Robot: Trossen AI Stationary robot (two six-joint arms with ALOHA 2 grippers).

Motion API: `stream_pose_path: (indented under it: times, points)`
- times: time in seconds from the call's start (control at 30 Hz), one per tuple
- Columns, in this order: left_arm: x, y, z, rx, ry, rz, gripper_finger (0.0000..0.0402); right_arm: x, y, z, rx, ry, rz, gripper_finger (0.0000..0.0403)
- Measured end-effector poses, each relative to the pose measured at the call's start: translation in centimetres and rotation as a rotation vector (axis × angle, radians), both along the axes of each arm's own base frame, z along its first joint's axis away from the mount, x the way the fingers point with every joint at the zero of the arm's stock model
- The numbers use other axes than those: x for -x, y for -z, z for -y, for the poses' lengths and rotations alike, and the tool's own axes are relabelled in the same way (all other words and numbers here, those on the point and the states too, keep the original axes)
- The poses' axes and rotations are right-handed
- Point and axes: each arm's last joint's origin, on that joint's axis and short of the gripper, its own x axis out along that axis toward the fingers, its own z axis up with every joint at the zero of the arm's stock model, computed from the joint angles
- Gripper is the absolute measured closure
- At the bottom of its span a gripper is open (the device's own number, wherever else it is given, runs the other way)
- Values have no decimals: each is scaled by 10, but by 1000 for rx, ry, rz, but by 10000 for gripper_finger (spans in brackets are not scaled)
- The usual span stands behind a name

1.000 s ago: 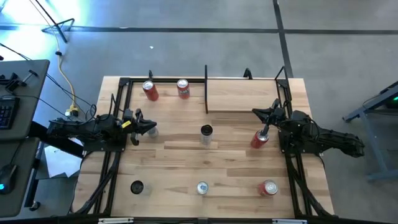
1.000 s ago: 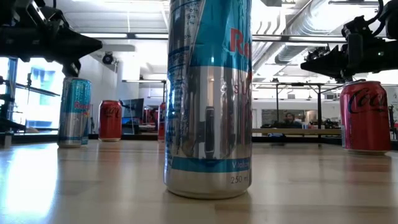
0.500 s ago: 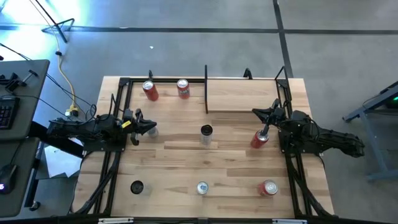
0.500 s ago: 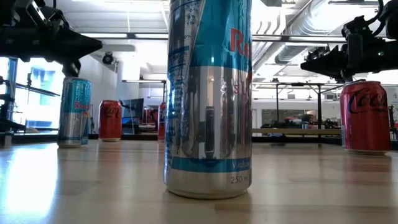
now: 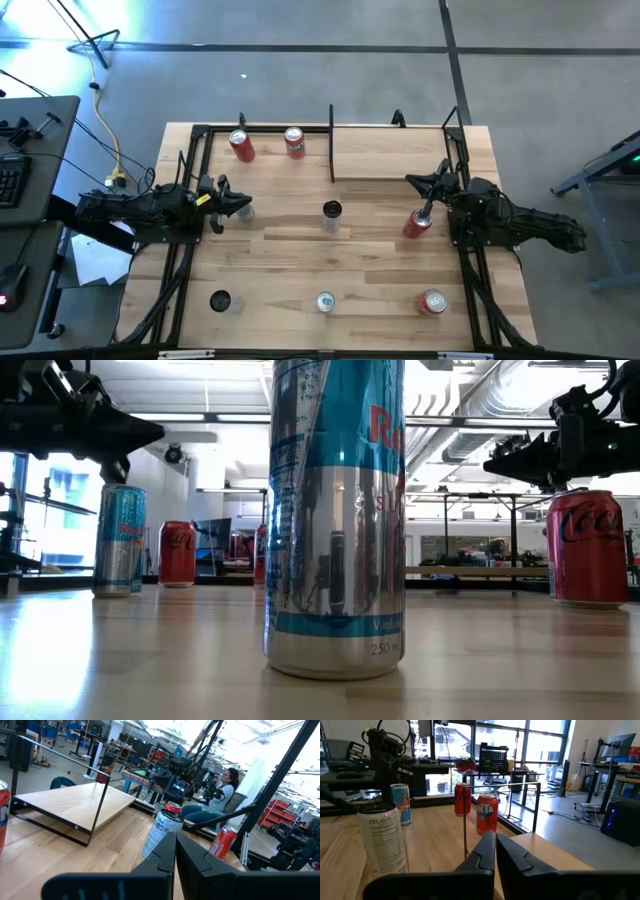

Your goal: Place canned beverage on shelf

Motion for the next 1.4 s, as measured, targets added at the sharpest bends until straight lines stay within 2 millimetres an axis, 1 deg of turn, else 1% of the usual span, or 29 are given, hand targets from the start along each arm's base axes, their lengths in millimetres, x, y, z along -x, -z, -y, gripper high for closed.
stream_pose_path:
  times: [0.8, 0.93, 1.07, 1.2, 1.4]
  points:
    - [0, -1, 0, -12, -7, 8, 398, 0, 0, 0, 0, 0, 0, 403]
    - [0, -2, 2, -30, 58, 15, 399, 0, 0, 0, 0, 0, 0, 403]
    - [2, -16, 4, -8, 148, 40, 401, 0, 0, 0, 0, 0, 0, 403]
    - [2, -36, 5, -67, 170, 3, 401, 0, 0, 0, 0, 0, 0, 403]
    - [-11, -70, 6, -171, 171, -53, 401, 0, 0, 0, 0, 0, 0, 403]
